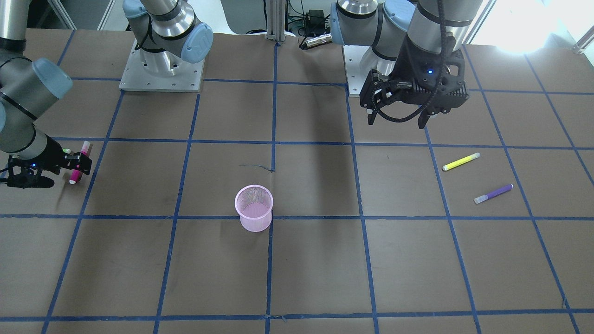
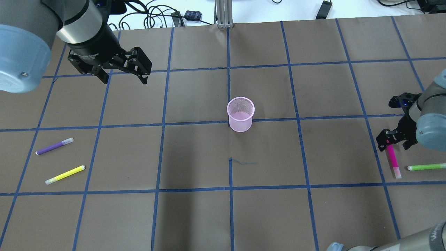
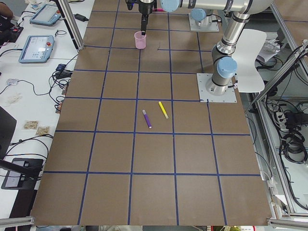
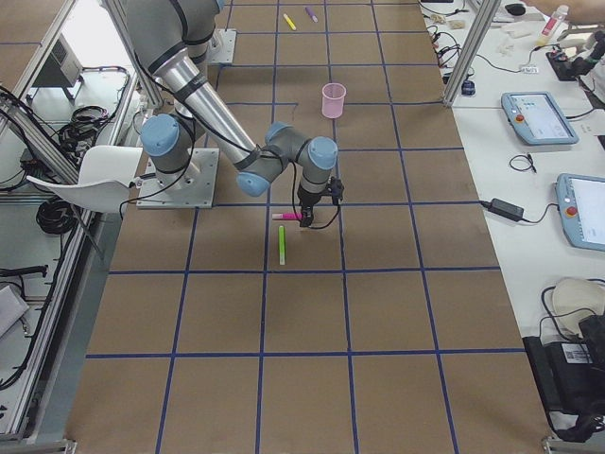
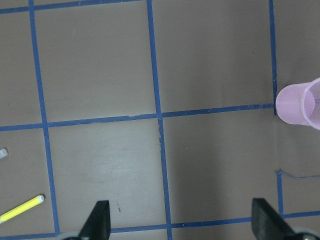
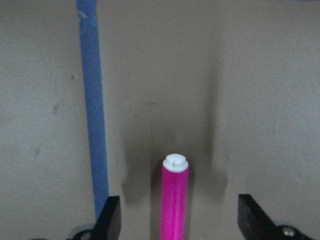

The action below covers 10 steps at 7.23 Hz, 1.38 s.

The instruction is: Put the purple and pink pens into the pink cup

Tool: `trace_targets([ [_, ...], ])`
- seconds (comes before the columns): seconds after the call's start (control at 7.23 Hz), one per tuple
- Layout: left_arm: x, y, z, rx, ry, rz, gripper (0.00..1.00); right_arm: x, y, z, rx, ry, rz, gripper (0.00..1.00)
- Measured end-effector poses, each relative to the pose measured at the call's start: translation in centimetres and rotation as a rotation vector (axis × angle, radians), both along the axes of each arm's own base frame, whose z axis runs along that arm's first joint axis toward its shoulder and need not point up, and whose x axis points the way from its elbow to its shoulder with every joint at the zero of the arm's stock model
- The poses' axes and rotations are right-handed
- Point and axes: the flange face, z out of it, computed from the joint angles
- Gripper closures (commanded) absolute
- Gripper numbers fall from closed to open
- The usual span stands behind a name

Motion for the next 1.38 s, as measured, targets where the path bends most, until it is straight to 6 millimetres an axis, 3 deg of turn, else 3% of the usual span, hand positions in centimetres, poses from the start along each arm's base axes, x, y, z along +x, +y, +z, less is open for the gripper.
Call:
trace_targets([
  [0.28,0.2,-0.1,-0.1,0.001,0.001,0.003,0.00,0.0,-0.1,0.0,-0.002,-0.002,-0.003,0.95],
  [0.55,2.2,-0.7,-0.3,0.006,-0.001,-0.036,0.00,-0.1,-0.2,0.2,-0.006,0.001,-0.004,1.00],
  [0.83,8.5,-2.0,-1.1,0.026,-0.008,-0.163,0.00,-0.1,-1.5,3.1,-0.063,0.022,-0.019,1.00],
  [0.97,12.2,-2.3,-1.8,0.041,-0.010,-0.253,0.00,1.6,-3.0,6.3,-0.148,0.014,-0.021,1.00],
  [1.11,15.5,-2.3,-2.9,0.060,-0.008,-0.343,0.00,5.8,-4.5,10.0,-0.262,-0.037,0.028,1.00],
  [1.38,23.1,-1.5,-6.7,0.098,0.049,-0.513,0.00,16.6,-6.2,16.5,-0.526,-0.145,0.190,1.00],
])
